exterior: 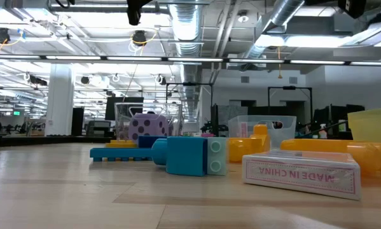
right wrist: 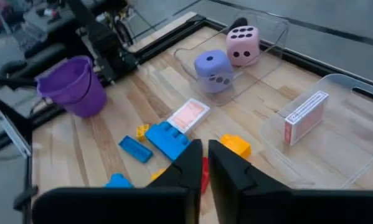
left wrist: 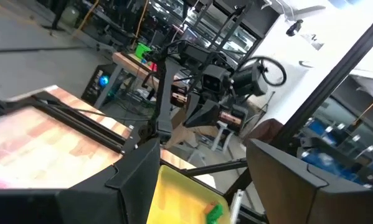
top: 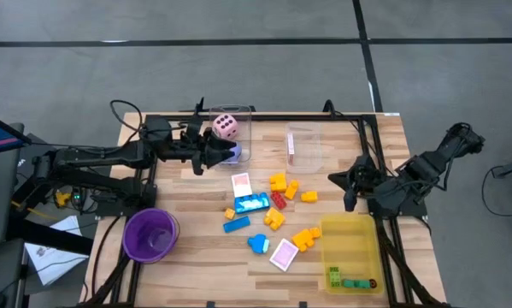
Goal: Pick & Place Toys
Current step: Put the red game piece into the bin
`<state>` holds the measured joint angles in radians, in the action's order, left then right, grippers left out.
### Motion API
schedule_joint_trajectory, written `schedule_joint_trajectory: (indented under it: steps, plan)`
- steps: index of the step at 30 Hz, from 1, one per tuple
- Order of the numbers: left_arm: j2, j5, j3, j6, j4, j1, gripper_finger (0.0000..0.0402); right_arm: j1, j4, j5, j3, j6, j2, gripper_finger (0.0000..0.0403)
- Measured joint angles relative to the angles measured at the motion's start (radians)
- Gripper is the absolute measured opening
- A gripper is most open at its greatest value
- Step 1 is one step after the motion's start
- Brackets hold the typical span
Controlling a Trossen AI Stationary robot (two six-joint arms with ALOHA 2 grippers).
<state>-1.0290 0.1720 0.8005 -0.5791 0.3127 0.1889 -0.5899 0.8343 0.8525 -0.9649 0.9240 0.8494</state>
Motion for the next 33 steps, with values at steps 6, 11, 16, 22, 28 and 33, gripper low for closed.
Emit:
schedule_joint_trajectory:
  steps: [6, 11, 16, 22, 28, 33]
  plan:
    - [0.0, -0.13, 0.0, 0.084, -0.036, -0.062, 0.0236, 0.059, -0.001, -0.034, 0.0, 0.009, -0.011, 0.0082]
    - [0.0, -0.201, 0.0, 0.104, -0.099, -0.101, 0.0236, 0.106, -0.008, -0.094, 0.0, 0.003, -0.02, 0.0143]
    - [0.0, -0.278, 0.0, 0.104, -0.19, -0.155, 0.0236, 0.129, -0.034, -0.096, 0.0, -0.043, -0.02, 0.0197]
    - [0.0, -0.334, 0.0, 0.097, -0.292, -0.222, 0.0236, 0.157, -0.036, -0.096, 0.0, -0.066, -0.019, 0.0231]
    - [-0.03, -0.355, -0.001, 0.018, -0.421, -0.269, 0.0236, 0.174, -0.036, -0.097, 0.0, -0.071, -0.019, 0.0234]
    - [-0.123, -0.366, 0.001, 0.015, -0.428, -0.322, 0.0236, 0.174, -0.036, -0.097, 0.0, -0.07, -0.019, 0.0234]
